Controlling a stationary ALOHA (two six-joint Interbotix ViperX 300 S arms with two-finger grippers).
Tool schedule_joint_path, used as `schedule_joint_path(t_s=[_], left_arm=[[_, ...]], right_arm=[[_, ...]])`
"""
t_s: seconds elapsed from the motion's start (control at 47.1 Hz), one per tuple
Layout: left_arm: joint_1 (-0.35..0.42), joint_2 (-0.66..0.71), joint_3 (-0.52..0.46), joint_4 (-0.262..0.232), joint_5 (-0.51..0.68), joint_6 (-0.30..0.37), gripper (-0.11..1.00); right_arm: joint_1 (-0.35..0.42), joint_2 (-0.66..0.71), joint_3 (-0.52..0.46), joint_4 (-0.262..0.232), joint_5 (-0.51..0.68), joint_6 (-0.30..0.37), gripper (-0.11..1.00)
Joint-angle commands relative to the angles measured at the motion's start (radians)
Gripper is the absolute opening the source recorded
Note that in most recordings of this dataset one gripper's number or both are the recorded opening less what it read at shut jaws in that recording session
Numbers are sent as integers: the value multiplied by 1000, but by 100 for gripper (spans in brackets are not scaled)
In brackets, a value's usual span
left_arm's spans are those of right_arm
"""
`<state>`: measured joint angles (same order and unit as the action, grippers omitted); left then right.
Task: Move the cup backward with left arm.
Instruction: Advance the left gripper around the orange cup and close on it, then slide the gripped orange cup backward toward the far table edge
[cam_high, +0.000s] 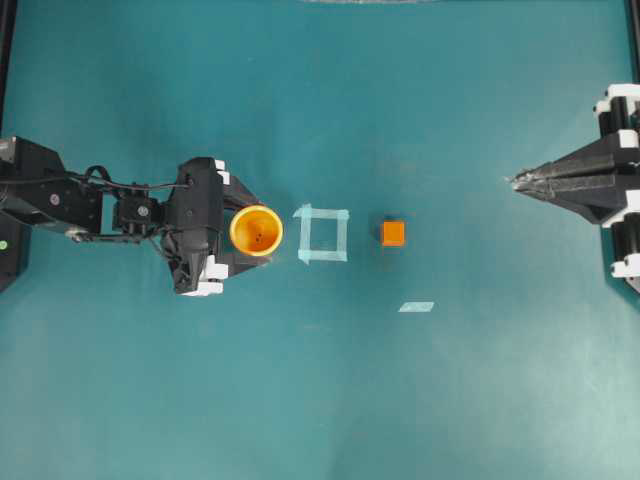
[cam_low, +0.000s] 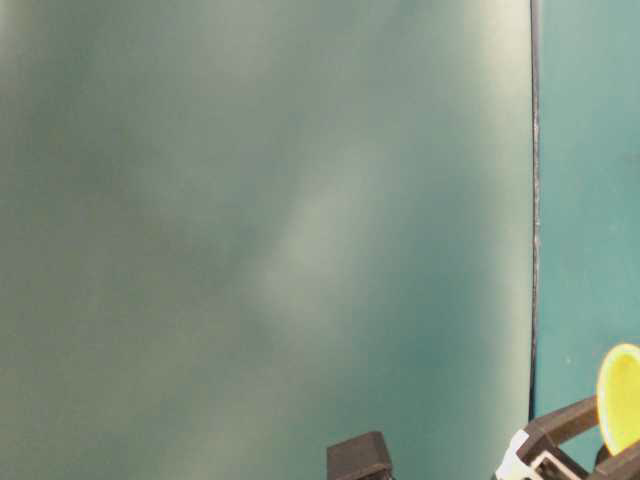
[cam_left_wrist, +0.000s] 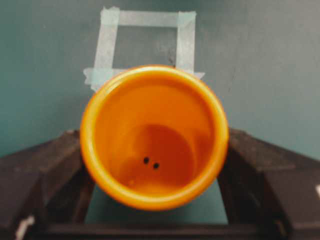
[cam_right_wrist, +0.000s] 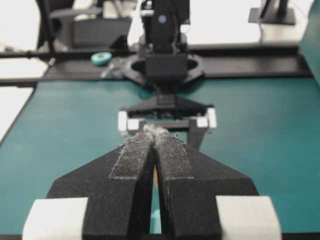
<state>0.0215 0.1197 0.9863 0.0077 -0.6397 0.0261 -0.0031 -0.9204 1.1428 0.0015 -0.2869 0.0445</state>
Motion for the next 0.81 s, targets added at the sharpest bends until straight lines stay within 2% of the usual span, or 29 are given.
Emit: schedule_joint_path(t_s=[0.0, 0.34, 0.786], left_arm=[[-2, -17, -3, 3, -26, 2, 69], [11, -17, 0, 5, -61, 2, 69], [133, -21, -23, 5, -37, -40, 69]], right_arm=[[-2, 5, -32, 2, -6, 3, 0], [-2, 5, -32, 2, -6, 3, 0], [-2, 5, -34, 3, -9, 3, 0]])
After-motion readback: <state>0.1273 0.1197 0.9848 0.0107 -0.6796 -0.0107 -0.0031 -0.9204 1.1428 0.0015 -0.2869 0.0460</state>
